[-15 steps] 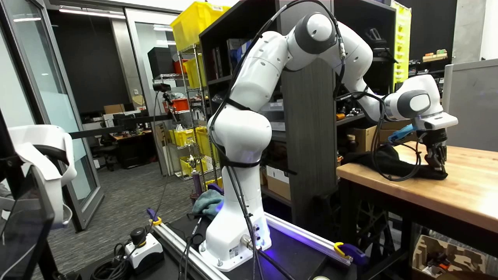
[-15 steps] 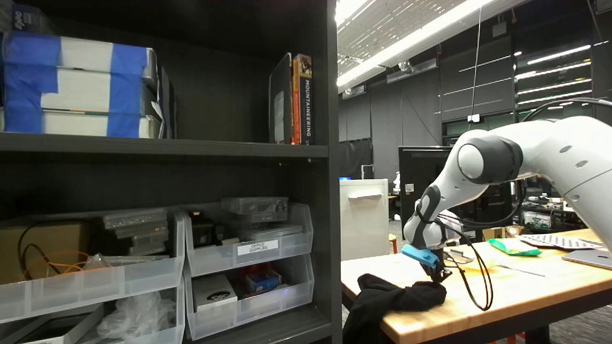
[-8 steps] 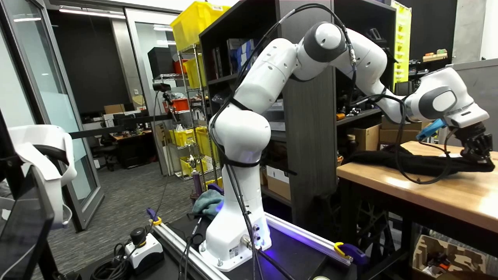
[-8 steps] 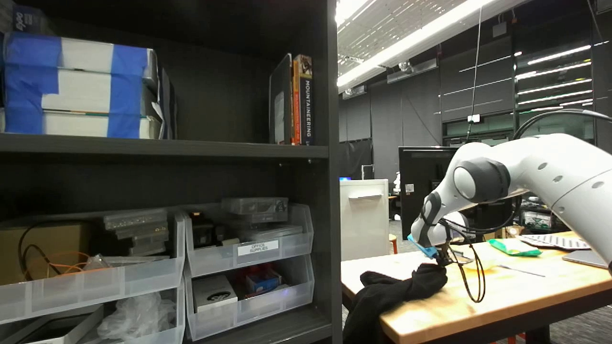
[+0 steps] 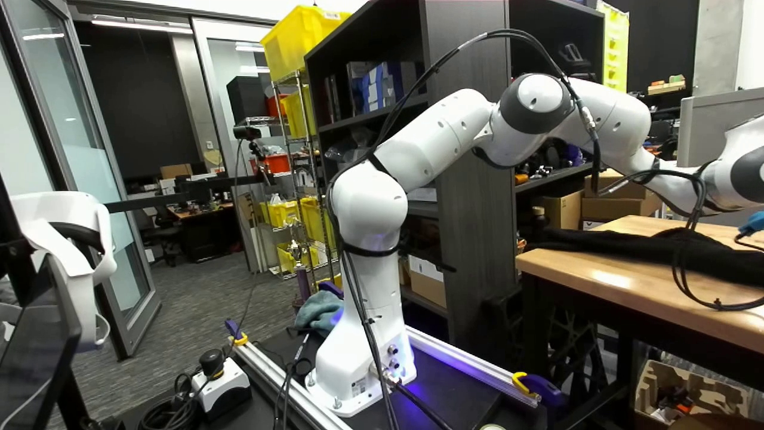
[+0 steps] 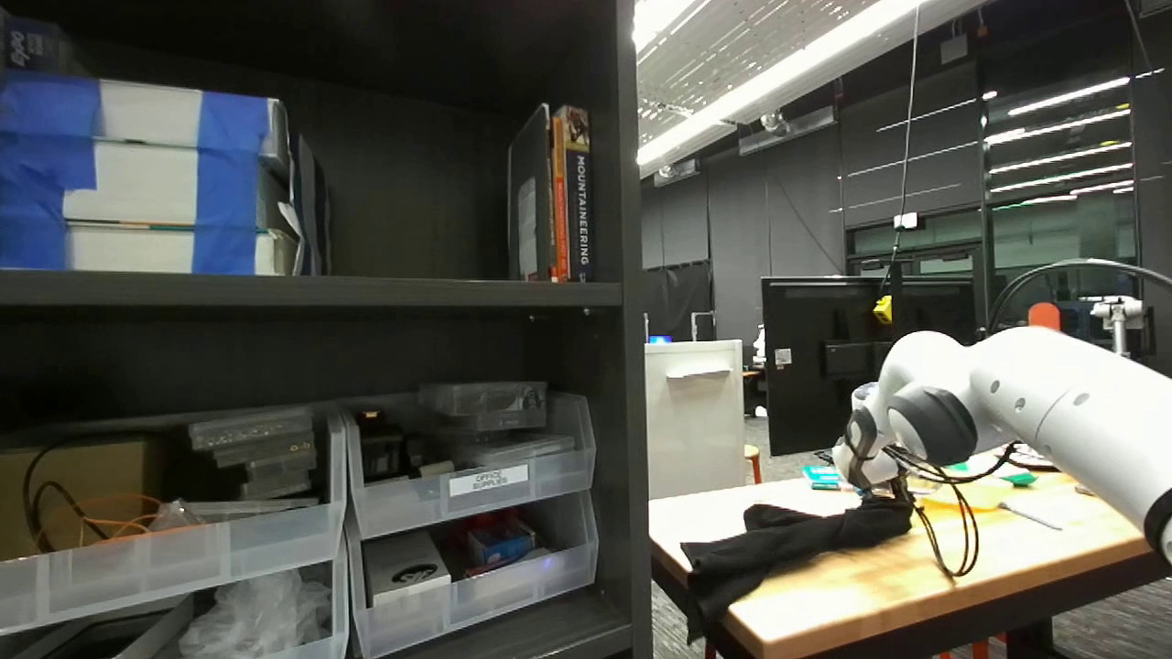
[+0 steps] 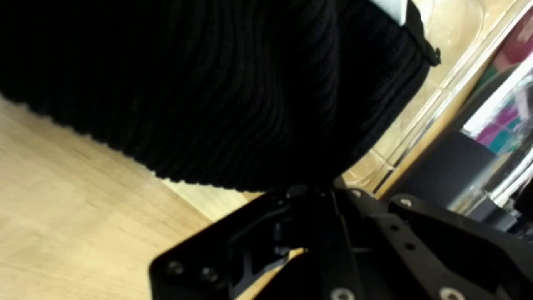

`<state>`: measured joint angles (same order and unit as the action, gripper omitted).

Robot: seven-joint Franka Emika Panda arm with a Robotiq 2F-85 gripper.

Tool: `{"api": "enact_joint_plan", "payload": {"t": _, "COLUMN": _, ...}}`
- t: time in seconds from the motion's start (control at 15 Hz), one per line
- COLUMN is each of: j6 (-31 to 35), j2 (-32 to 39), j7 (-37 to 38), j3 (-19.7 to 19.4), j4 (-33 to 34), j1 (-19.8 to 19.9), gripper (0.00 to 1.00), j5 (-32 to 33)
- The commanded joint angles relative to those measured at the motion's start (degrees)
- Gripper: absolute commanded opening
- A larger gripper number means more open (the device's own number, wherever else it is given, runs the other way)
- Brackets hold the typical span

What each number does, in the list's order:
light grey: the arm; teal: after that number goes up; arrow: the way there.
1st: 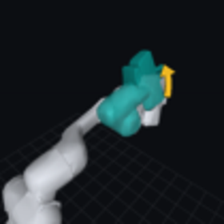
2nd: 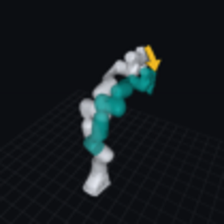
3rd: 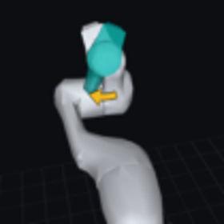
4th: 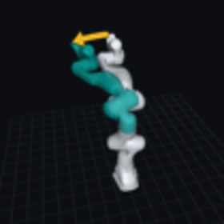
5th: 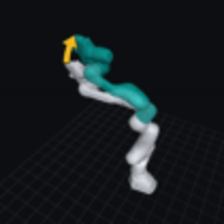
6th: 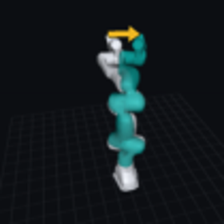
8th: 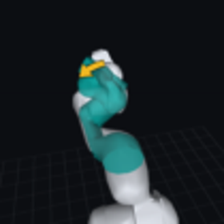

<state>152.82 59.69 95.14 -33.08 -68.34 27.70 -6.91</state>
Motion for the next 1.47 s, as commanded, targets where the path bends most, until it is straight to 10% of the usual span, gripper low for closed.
{"api": "enact_joint_plan", "payload": {"t": 0.0, "j6": -6.3, "j2": 9.8, "j7": 12.3, "j3": -5.7, "j4": 14.3, "j1": 2.8, "gripper": 0.01, "j5": 0.0}}
{"api": "enact_joint_plan", "payload": {"t": 0.33, "j6": -16.6, "j2": 12.7, "j7": 20.8, "j3": -4.6, "j4": 21.4, "j1": 3.1, "gripper": 0.01, "j5": 2.9}}
{"api": "enact_joint_plan", "payload": {"t": 0.87, "j6": -3.4, "j2": 1.0, "j7": -0.3, "j3": 3.2, "j4": 1.9, "j1": -10.4, "gripper": 0.01, "j5": 1.2}}
{"api": "enact_joint_plan", "payload": {"t": 1.4, "j6": 2.8, "j2": -12.0, "j7": -16.2, "j3": 11.1, "j4": -15.9, "j1": -13.2, "gripper": 0.01, "j5": 0.9}}
